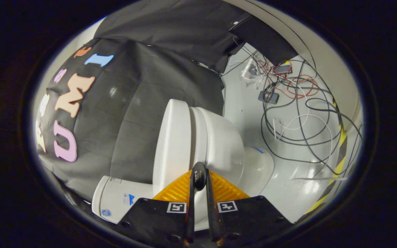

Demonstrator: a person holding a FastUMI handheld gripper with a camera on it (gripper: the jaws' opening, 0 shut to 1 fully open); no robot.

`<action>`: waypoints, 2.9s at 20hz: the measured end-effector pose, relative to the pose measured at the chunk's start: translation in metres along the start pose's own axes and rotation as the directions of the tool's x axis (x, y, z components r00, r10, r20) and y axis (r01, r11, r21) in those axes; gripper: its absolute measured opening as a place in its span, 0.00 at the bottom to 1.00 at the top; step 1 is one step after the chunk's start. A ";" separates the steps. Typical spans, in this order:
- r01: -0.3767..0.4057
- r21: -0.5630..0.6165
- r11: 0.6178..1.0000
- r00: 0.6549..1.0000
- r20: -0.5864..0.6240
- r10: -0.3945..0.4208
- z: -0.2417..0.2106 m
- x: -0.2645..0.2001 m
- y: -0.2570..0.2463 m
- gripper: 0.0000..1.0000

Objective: Open the toilet lid.

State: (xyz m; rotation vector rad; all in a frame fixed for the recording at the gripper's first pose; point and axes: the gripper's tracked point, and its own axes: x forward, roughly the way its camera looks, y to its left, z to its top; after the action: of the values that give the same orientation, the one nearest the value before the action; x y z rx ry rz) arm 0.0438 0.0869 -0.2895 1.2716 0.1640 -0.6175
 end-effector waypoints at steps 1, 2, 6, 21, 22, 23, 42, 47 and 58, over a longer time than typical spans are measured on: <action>-0.014 -0.006 1.000 1.000 0.005 0.014 0.001 0.001 0.005 0.18; -0.026 -0.023 0.999 1.000 0.009 0.026 0.001 -0.002 0.010 0.18; -0.061 -0.075 0.995 0.998 0.017 0.063 0.004 -0.010 0.029 0.19; -0.309 -0.479 0.822 0.944 -0.050 0.325 -0.020 -0.062 0.200 0.18; -0.317 -0.500 0.806 0.942 -0.064 0.331 -0.024 -0.064 0.207 0.18; -0.327 -0.517 0.791 0.938 -0.076 0.338 -0.026 -0.065 0.214 0.18; -0.594 -0.702 0.393 0.786 -0.405 0.467 -0.159 -0.084 0.335 0.25; -0.639 -0.705 0.307 0.749 -0.482 0.454 -0.194 -0.073 0.351 0.25; -0.663 -0.710 0.237 0.724 -0.527 0.445 -0.242 -0.062 0.365 0.25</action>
State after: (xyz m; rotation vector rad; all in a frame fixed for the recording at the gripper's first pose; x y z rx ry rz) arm 0.2335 0.3902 -0.0290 0.2608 0.1533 0.3013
